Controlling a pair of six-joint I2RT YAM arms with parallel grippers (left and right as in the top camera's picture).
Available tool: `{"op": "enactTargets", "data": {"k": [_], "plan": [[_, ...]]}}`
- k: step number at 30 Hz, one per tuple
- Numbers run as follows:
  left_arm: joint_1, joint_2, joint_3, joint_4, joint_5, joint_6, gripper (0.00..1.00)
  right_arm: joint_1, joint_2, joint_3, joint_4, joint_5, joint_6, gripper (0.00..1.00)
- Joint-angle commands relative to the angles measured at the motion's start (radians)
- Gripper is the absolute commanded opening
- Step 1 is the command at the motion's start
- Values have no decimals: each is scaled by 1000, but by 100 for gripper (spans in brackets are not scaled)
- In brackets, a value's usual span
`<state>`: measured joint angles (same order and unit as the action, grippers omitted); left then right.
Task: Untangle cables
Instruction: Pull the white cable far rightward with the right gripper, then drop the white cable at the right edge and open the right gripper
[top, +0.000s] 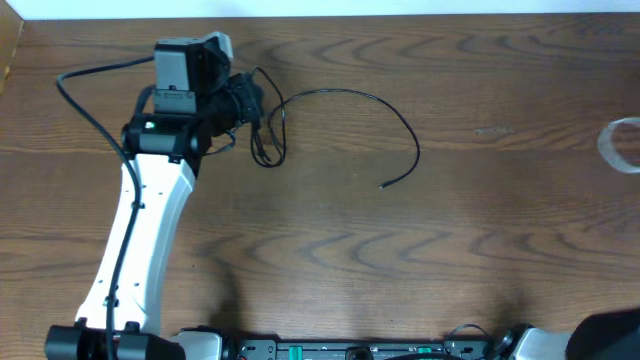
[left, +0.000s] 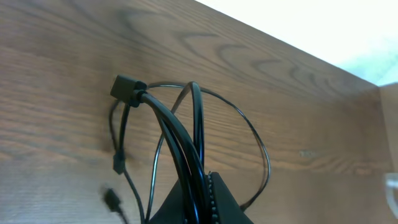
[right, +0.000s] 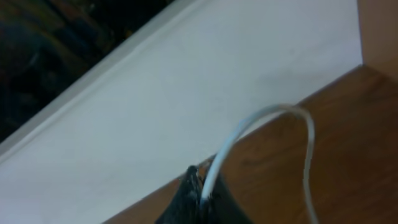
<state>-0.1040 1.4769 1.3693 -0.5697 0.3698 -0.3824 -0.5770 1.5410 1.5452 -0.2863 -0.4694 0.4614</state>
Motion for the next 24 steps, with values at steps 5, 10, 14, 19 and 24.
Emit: {"op": "enactTargets", "data": {"k": [5,10,14,19,24], "plan": [[-39,6,9,16,14,31,8,66,327,481,-261,-27,-90,1],[-66,6,9,16,14,31,7,115,505,768,-364,-31,-103,1],[-80,6,9,16,14,31,7,127,581,842,-352,-2,-27,1],[-92,6,9,6,14,31,8,124,645,842,-374,81,-36,1],[-92,6,9,5,14,31,8,125,724,842,-444,148,-139,1]]}}
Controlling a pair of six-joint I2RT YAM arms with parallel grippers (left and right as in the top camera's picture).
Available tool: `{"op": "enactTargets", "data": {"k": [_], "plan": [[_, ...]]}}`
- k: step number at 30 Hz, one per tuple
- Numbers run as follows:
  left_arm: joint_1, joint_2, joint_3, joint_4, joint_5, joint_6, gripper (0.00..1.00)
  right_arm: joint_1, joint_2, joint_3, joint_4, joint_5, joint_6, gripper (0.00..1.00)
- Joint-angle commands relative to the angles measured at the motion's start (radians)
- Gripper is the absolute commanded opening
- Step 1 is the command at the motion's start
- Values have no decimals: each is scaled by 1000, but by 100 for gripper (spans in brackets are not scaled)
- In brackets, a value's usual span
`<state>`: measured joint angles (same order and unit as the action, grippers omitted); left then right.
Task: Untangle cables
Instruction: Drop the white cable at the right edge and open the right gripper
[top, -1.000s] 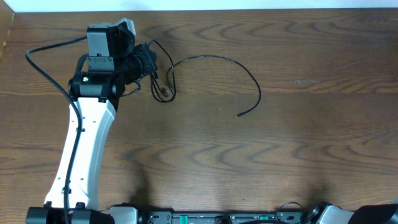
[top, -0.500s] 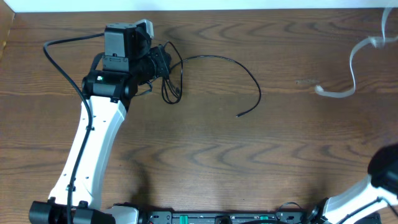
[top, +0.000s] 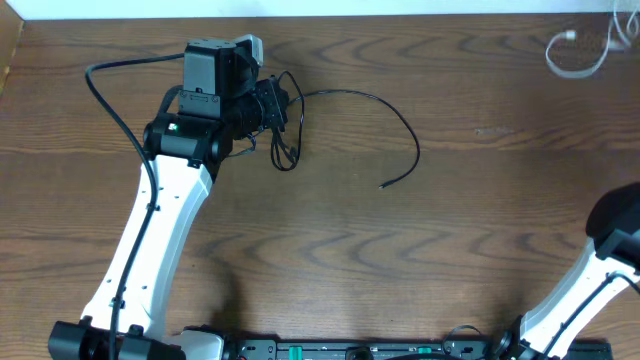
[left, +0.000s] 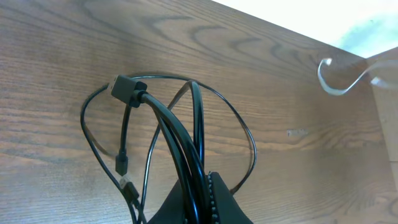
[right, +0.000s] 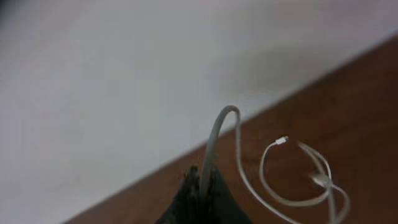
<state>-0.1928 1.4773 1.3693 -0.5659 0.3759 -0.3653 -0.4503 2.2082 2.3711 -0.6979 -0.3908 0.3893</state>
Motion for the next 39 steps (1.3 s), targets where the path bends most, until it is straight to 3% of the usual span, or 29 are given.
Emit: {"op": "enactTargets", "data": {"k": [1,3,4,6,15,21,27,31,34,39], "plan": [[-3,6,9,1,8,13,7,-3,69,16,-47,77,-74,1],[-5,6,9,-2,8,13,8,-6,97,15,-77,82,-81,3],[-5,6,9,-2,8,13,7,-4,114,15,-105,81,-81,26],[-5,6,9,-2,8,13,7,-3,122,15,-130,77,-80,99],[-12,6,9,-13,8,14,8,-1,10,16,-184,17,-122,99],[-44,6,9,-13,39,79,8,20,-129,16,-312,-143,-301,99],[-66,6,9,-8,238,242,7,23,-201,16,-389,-510,-431,99],[-67,6,9,50,520,369,7,42,-208,16,-451,-671,-460,98],[-67,6,9,129,598,353,7,72,-206,15,-528,-678,-517,95],[-67,6,9,273,600,191,8,151,-205,15,-705,-613,-652,92]]}}
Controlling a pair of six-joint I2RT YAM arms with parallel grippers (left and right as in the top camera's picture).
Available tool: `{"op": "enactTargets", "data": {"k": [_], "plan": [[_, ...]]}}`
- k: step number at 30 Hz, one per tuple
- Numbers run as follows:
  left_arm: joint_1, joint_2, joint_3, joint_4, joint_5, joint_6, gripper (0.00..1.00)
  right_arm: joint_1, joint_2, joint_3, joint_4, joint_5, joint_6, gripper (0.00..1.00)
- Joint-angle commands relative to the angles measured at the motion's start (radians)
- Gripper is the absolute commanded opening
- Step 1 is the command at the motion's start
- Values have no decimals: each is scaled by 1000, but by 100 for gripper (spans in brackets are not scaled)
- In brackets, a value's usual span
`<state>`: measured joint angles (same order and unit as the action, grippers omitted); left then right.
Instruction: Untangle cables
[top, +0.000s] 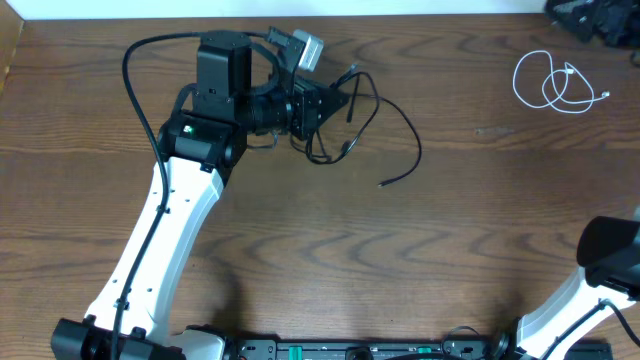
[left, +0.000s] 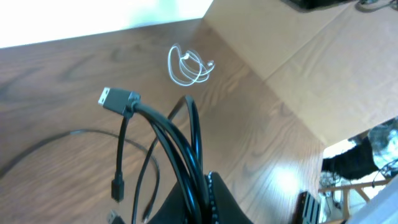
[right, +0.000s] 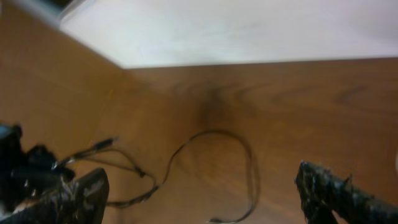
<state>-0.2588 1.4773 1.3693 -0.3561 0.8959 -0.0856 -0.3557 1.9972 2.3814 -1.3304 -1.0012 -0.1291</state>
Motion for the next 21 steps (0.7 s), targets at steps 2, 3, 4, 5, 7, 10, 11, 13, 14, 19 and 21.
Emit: {"op": "enactTargets", "data": {"k": [2,3,4,5,7,10,11,13,14,19,21], "plan": [[-1,6,9,112,80,-152,8,96,6,-1,-106,67,-142,92],[-1,6,9,133,80,-179,8,124,6,-8,-116,103,-142,91],[-1,6,9,154,80,-208,8,148,6,-14,-121,123,-142,90],[-1,6,9,177,80,-243,7,175,6,-26,-122,138,-142,89],[-1,6,9,217,75,-308,8,220,6,-54,-118,137,-142,90],[0,6,9,248,14,-451,7,287,6,-114,-91,138,-142,90],[0,6,9,254,-6,-498,8,313,6,-145,-69,138,-141,90],[-1,6,9,259,-29,-561,8,355,6,-197,-26,138,-131,90],[-1,6,9,262,-35,-591,8,376,6,-225,4,138,-118,89],[-1,6,9,273,-56,-678,8,472,6,-362,189,139,-9,88],[-1,6,9,275,-56,-689,8,500,6,-406,265,139,40,87]]}}
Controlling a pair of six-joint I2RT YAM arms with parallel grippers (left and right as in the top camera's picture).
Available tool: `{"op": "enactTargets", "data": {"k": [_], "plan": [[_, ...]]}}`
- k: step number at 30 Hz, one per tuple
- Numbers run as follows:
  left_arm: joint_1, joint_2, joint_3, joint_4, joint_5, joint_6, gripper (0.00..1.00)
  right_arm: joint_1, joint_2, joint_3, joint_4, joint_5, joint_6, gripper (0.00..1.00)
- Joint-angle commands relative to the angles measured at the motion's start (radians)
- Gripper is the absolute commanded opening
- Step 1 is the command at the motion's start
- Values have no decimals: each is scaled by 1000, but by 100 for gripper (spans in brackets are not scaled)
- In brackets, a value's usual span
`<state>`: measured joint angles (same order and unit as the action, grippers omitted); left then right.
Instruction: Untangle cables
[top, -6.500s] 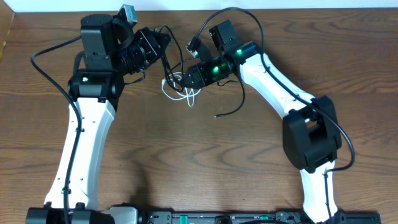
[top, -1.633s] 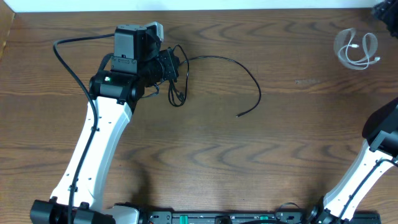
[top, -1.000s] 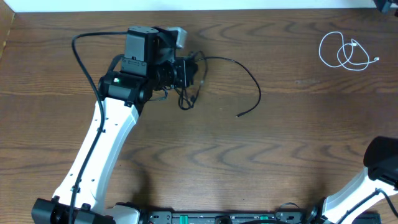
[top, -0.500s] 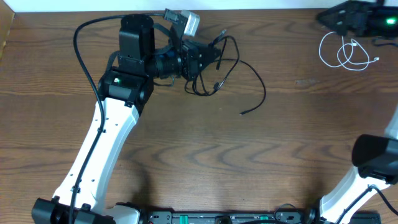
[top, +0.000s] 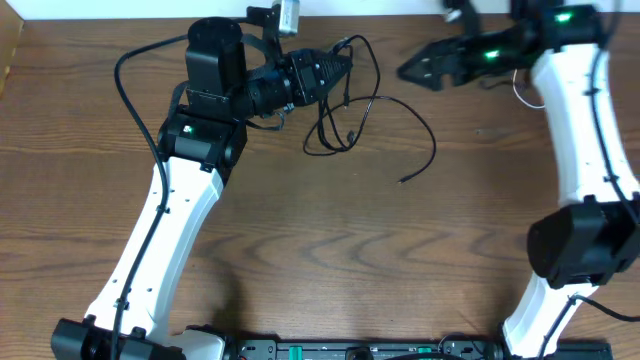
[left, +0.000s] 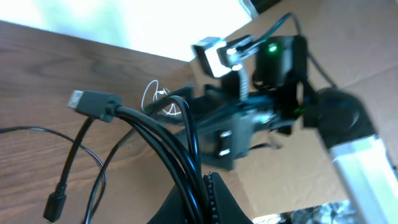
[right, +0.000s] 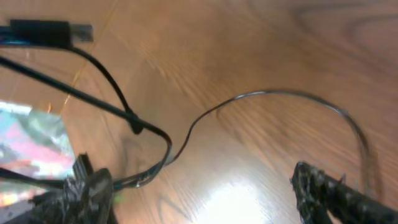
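My left gripper (top: 335, 68) is shut on a bundle of black cables (left: 180, 149) and holds it above the table at the back centre. Loops and plugs hang from it (top: 340, 115), and a flat connector (left: 93, 102) sticks out on top. One thin black cable (top: 425, 130) trails over the table to a free end (top: 402, 181). My right gripper (top: 412, 70) is open, a short way right of the bundle and pointing at it, with nothing between its fingers (right: 81, 186). A coiled white cable (left: 158, 99) lies behind the right arm.
The wooden table (top: 350, 260) has a raised edge (top: 12, 50) at the far left. A white wall runs along the back. The right arm (top: 575, 110) reaches across the back right of the table. The left arm (top: 170, 210) crosses the left half.
My right gripper, still open, has moved from the back right corner to just right of the black bundle. The left gripper holds the bundle slightly farther right and higher; the thin cable's end has shifted right.
First my left gripper held the black bundle at the back left while my right held a white cable out to the right. Then the white cable hung over the back right corner. Later it lay coiled there, released. Now the open right gripper faces the bundle.
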<state>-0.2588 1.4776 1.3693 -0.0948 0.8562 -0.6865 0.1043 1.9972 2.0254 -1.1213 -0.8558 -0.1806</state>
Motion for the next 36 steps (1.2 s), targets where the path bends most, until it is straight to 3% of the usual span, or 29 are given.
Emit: {"op": "enactTargets", "data": {"k": [1,8,13,18,22,25,28,30,36], "plan": [[-1,5,9,14,-16,-97,7,54,6,-70,93,-2,116,86],[-1,5,9,22,-16,-131,8,166,6,-224,349,306,431,70],[-1,5,9,22,-17,-126,8,206,6,-305,406,553,579,38],[-1,6,9,-43,-60,-108,8,198,6,-321,375,608,589,2],[-1,6,9,-162,-149,-11,10,169,6,-321,311,615,587,1],[-1,6,9,-274,-268,76,27,142,5,-321,251,613,565,1],[-1,6,9,-375,-394,126,54,126,-1,-320,199,598,514,1],[-1,6,9,-415,-444,171,62,124,-13,-320,177,594,489,1],[-1,6,9,-468,-484,307,66,125,-121,-318,171,494,399,1]]}}
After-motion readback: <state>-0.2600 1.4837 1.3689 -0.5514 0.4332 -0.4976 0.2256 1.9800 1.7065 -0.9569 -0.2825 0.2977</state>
